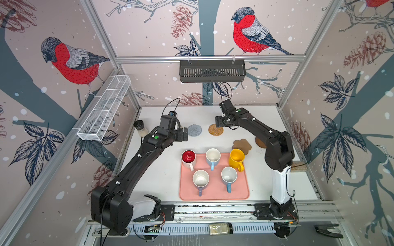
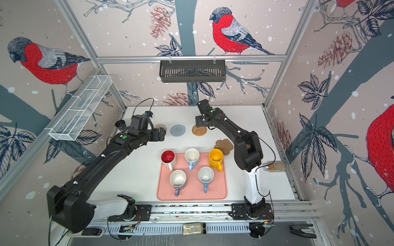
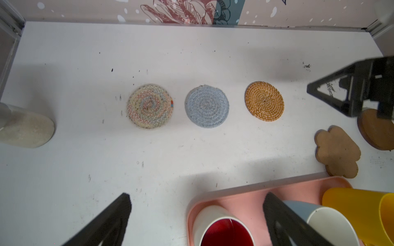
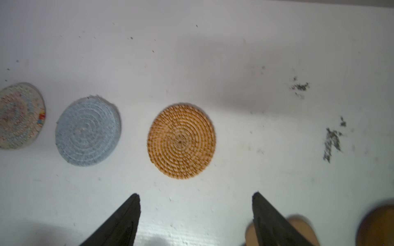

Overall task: Place cups on coasters
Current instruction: Move the coaster to the top-right of the table.

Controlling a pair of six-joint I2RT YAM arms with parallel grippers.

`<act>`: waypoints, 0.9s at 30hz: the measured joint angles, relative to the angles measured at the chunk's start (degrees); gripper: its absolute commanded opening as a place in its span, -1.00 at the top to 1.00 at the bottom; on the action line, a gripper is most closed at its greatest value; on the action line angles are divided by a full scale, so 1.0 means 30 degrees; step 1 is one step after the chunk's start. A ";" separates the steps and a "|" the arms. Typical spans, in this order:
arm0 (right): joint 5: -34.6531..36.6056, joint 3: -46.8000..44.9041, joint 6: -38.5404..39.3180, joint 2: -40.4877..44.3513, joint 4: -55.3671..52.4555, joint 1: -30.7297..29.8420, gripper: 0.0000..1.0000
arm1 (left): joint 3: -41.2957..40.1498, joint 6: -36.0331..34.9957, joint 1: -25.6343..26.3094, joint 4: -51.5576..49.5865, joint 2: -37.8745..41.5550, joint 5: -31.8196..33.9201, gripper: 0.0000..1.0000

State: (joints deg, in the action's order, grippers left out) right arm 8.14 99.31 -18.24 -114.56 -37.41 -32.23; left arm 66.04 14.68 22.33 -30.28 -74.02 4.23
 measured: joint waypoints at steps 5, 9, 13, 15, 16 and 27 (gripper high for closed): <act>0.0219 -0.4779 -0.0175 0.3876 0.1027 0.1064 -0.47 | 0.1690 0.0000 0.1537 -0.0138 -0.1894 0.0488 -0.94; 0.0044 -0.8714 -0.0546 0.6696 0.2346 0.2404 -0.28 | 0.1982 0.0561 0.2127 -0.0102 -0.2812 0.0539 -0.94; -0.0175 -1.1897 -0.0787 0.8327 0.2987 0.3439 -0.09 | 0.1953 0.0750 0.2790 0.0248 -0.3271 0.0153 -0.94; -0.0386 -1.3041 -0.0896 0.8721 0.3344 0.3621 -0.04 | 0.1778 0.0962 0.2943 0.0466 -0.3330 0.0102 -0.94; -0.0452 -1.3508 -0.0903 0.8779 0.3548 0.3687 -0.03 | 0.1625 0.1071 0.2951 0.0532 -0.3330 0.0109 -0.94; -0.0831 -1.4141 -0.1049 0.6849 0.4619 0.3708 0.23 | 0.0714 0.1202 0.2951 0.1005 -0.3002 0.0102 -0.94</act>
State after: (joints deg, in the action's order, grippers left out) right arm 5.65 56.88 -21.39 -94.02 -23.55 -21.10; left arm 68.18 18.28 31.18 -27.27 -83.02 4.54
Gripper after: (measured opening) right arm 0.383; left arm 0.972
